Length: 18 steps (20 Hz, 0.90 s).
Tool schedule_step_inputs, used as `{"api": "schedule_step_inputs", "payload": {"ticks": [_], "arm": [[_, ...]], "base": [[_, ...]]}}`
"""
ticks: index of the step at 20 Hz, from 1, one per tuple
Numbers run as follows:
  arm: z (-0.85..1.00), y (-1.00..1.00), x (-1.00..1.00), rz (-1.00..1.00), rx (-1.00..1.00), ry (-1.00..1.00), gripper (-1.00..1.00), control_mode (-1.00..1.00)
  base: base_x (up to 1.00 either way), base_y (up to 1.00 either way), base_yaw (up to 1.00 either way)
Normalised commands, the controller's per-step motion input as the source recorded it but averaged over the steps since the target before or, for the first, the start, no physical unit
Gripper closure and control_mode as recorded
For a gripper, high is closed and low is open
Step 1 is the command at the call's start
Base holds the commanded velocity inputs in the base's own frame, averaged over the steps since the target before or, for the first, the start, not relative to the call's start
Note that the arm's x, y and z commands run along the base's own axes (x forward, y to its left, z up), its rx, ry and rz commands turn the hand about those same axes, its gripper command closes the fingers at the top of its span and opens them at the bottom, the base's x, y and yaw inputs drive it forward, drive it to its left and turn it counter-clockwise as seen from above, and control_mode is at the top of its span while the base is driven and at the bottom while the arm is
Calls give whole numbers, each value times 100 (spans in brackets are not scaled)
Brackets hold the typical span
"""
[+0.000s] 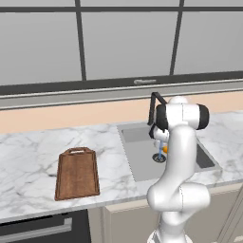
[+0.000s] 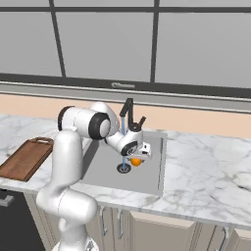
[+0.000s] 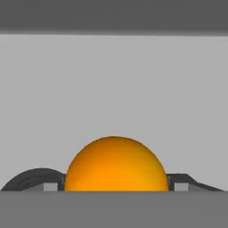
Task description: Pick the orange from the sink and place it on the cutting board to airdry. Then turn off the sink faucet.
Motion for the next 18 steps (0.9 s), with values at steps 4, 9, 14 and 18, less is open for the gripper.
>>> {"api": "schedule_step_inputs", "payload": {"ticks": [4, 9, 14, 18], "arm": [[28, -1, -22, 0, 0, -3, 100, -100], [64, -10, -46, 0, 0, -16, 100, -100], [74, -10, -60, 0, 0, -19, 100, -100], [76, -11, -66, 0, 0, -18, 100, -100]], "base": [[0, 0, 0], [0, 0, 0], [0, 0, 0], [0, 0, 0]]}}
